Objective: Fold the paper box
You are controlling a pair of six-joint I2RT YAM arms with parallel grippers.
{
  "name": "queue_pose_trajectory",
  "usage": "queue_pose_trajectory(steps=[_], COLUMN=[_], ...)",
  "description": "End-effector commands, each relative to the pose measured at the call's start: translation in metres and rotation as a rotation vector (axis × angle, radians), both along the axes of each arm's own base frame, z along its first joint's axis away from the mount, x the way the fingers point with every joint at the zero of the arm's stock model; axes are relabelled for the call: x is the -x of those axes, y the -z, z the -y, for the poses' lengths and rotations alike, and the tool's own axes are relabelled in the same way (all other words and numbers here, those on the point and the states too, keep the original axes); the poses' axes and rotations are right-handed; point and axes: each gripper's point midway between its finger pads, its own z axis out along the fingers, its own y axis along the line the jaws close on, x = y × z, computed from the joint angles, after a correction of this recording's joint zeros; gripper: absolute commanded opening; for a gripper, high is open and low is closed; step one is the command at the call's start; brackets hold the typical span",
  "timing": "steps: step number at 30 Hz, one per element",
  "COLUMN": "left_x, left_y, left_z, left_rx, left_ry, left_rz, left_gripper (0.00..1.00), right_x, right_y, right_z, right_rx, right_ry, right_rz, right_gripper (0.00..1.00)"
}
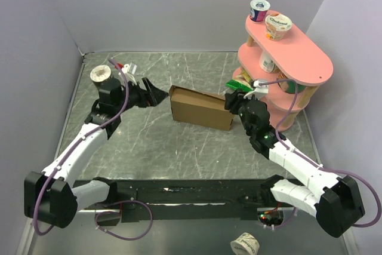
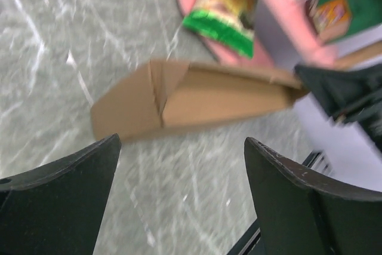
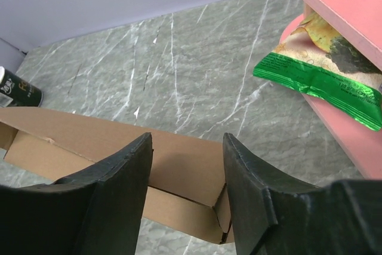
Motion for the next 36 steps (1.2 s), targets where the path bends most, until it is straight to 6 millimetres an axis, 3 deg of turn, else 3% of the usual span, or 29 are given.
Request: queue_pose_trajectory(steps=[1, 8, 16, 26, 36], left_x=[-0.02, -0.051, -0.067, -0.067, -0.069], left_y=[-0.056, -0.048, -0.041, -0.005, -0.004], left_z=[0.012, 0.023, 0.035, 0.047, 0.054], left_rx=[0.145, 0.127, 0.094, -0.002, 0.012], left_ry=[0.019, 0.029, 0.063, 0.063, 0.075], left_rz=[0.129, 0.11, 0.073, -0.008, -0.005], left_gripper=[0.87, 0.73, 0.51, 0.47, 0.36], right_x=[0.031, 0.036, 0.034, 0.034, 0.035], right_y=[0.09, 0.097, 0.098, 0.098, 0.1], right_z=[0.019, 0.022, 0.02, 0.022, 0.022], right_rx=[0.171, 0.178, 0.193, 0.206, 0.206], right_ry=[0.012, 0.015, 0.014, 0.019, 0.018], right_rz=[-0.262, -0.274, -0.278, -0.278, -0.283], right_gripper=[0.52, 0.51, 0.51, 0.51, 0.51])
